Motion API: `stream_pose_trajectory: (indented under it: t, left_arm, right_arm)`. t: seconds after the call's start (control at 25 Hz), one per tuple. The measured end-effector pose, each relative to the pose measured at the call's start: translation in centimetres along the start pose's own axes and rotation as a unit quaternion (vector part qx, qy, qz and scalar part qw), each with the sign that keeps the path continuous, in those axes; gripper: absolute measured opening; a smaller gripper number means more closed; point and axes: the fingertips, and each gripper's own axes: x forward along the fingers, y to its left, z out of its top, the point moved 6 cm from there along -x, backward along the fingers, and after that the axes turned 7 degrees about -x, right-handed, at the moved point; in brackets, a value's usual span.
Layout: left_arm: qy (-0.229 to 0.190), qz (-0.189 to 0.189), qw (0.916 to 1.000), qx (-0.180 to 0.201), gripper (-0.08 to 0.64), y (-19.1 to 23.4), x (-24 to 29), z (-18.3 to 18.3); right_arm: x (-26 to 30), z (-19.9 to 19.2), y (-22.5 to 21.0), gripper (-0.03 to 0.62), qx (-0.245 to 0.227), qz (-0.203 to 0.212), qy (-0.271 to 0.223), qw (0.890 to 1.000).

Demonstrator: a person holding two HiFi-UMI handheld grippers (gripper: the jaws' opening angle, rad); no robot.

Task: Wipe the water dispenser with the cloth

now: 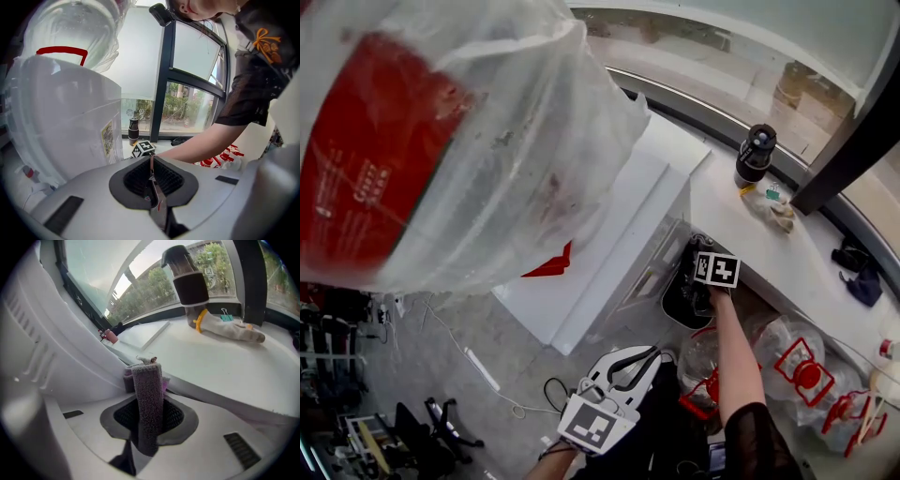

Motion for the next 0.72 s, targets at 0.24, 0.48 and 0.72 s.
stream_pose_trajectory:
  t: [0.24,0.48,0.72]
  left_arm:
    - [-0.004,0.007,0.9999,-0.011,0.029,-1.7,-1.7,2.5]
    - [-0.006,0.023,0.9997,-0.004,0.029,-3.9,-3.7,5.5]
    - [-0.017,0.06,0.9976,-0.03,0.029,-6.5,-6.2,8.0]
  right_arm:
    - [-7.9,3.5,1.2,0.101,-0.036,0.04,-0.052,0.997]
    - [-17.7,5.4,4.2,0.101,-0.068,0.112,-0.092,0.987]
    - [-28.9,6.0,6.3,0.101,-0.101,0.154,-0.113,0.976]
